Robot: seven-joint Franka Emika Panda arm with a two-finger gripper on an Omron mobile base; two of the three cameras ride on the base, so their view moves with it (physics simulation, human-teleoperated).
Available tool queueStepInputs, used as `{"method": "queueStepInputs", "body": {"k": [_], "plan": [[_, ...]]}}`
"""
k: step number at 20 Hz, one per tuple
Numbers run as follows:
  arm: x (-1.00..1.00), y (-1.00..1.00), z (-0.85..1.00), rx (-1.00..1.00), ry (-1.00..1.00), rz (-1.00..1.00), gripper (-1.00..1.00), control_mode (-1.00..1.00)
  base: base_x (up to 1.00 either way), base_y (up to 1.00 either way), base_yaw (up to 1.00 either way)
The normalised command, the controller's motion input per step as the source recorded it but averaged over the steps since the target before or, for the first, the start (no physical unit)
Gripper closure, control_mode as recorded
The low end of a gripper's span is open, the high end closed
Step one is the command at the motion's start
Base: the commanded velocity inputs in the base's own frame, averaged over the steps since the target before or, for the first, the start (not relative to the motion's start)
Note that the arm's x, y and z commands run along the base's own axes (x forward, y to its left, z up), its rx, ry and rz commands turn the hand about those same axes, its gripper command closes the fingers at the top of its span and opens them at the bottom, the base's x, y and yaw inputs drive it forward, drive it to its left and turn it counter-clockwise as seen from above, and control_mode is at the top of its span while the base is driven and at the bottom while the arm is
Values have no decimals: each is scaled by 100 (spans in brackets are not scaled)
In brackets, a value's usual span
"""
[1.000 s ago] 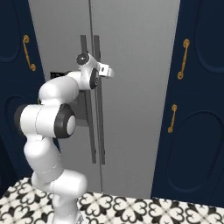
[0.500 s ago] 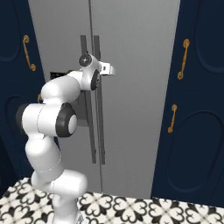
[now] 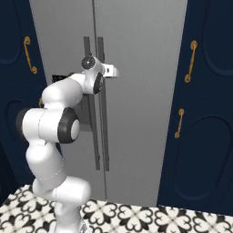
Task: Grab a lemon wedge from the fridge and one ice cube from the ice bowl, and put them in the glass of lemonade.
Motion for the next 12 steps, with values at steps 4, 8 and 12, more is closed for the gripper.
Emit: {"method": "queueStepInputs", "body": {"k": [4,8,12], "plan": [[-7,30,4,0,0,0,-100,-100,0,0,0],[68,0,-23,0,1,-9,-100,-100,0,0,0],[61,-1,-30,0,0,-10,-100,-100,0,0,0]]}}
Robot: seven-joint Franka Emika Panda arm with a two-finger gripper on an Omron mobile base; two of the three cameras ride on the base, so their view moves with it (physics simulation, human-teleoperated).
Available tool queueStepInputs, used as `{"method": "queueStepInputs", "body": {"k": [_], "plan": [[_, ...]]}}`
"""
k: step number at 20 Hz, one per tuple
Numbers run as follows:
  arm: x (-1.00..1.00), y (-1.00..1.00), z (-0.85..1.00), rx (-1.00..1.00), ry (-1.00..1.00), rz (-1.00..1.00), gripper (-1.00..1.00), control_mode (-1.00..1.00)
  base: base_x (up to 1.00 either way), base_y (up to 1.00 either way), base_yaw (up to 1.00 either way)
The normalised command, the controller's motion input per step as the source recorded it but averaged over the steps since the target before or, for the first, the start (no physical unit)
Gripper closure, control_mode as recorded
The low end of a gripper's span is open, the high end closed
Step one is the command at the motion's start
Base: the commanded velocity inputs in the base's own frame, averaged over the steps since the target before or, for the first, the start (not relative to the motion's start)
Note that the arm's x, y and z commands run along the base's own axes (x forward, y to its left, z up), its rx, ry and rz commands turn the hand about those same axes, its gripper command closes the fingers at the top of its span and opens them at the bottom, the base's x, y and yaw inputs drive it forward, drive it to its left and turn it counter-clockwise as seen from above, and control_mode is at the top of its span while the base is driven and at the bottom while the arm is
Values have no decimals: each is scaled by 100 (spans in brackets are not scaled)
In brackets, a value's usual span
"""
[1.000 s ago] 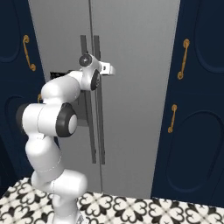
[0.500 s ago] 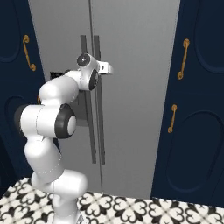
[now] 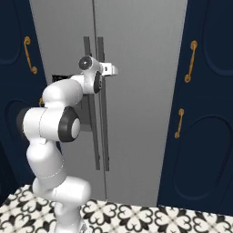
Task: Grab a lemon wedge from the fridge and one ice cube from the ice bowl, and put them in the glass of lemonade.
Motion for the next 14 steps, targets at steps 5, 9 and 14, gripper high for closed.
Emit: {"method": "queueStepInputs", "body": {"k": [5,9,14], "plan": [[10,0,-9,0,0,-1,-100,-100,0,0,0],[5,0,-6,0,0,-1,100,-100,0,0,0],[1,-2,-3,0,0,-5,100,-100,0,0,0]]}}
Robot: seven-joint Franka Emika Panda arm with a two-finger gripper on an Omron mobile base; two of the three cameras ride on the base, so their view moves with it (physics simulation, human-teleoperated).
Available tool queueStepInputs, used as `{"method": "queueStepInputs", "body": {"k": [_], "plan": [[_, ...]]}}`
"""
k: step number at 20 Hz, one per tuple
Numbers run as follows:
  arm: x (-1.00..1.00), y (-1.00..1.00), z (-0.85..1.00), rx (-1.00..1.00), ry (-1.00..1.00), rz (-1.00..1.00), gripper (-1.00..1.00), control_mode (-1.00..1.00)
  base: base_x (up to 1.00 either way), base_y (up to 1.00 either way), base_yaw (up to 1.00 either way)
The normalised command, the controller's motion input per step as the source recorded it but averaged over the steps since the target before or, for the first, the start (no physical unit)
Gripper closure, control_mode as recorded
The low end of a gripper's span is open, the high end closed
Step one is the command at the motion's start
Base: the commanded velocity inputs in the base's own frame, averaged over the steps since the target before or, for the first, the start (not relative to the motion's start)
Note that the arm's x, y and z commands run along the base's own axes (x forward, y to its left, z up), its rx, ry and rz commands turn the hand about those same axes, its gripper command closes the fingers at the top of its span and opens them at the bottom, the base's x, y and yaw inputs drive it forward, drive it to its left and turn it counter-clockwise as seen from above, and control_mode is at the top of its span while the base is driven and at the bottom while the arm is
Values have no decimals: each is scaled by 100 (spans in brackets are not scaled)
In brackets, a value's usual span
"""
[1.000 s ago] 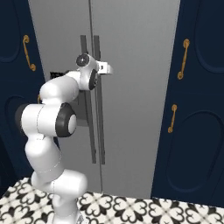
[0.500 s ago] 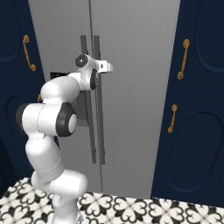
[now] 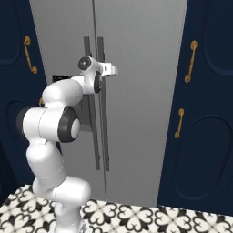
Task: Grab a lemon wedge from the fridge and one ice cube from the ice bowl, and put them in the glass of lemonade.
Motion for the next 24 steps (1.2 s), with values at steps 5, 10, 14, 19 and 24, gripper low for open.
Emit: {"method": "queueStepInputs", "body": {"k": [5,10,14,19,24], "plan": [[0,-34,0,0,0,-21,100,-100,0,0,0],[-41,-49,11,6,3,-21,100,-100,0,0,0],[-81,-61,8,14,6,-17,100,-100,0,0,0],[-100,-79,12,18,2,-16,100,-100,0,0,0],[-100,-87,16,19,1,-12,100,-100,0,0,0]]}}
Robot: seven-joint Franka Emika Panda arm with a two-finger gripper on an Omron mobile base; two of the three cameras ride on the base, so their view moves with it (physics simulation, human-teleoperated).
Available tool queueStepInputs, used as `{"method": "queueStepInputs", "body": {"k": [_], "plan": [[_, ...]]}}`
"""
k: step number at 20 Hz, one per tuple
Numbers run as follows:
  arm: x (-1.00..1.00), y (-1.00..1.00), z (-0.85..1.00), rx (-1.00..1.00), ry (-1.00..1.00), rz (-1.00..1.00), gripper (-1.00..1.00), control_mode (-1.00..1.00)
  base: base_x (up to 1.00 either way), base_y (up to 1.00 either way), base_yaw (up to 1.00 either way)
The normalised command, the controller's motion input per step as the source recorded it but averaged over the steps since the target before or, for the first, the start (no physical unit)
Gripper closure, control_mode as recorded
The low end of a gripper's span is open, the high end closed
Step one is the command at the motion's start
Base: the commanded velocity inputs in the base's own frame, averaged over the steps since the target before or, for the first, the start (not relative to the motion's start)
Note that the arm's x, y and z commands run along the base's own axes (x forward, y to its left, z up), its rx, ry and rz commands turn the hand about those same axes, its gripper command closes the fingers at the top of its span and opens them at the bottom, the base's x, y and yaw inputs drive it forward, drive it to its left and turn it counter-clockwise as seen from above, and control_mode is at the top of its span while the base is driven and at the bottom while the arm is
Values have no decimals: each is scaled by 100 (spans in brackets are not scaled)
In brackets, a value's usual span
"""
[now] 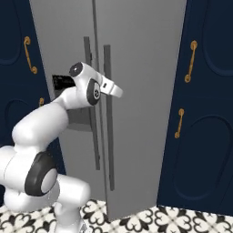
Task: Grab a lemon wedge from the fridge and one ice cube from the ice bowl, and put them in the glass of lemonade.
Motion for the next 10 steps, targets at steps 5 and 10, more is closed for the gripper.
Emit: {"method": "queueStepInputs", "body": {"k": [5,10], "plan": [[-100,-81,11,16,-1,-11,100,-100,0,0,0],[-87,-67,7,10,0,-14,-100,-100,0,0,0]]}}
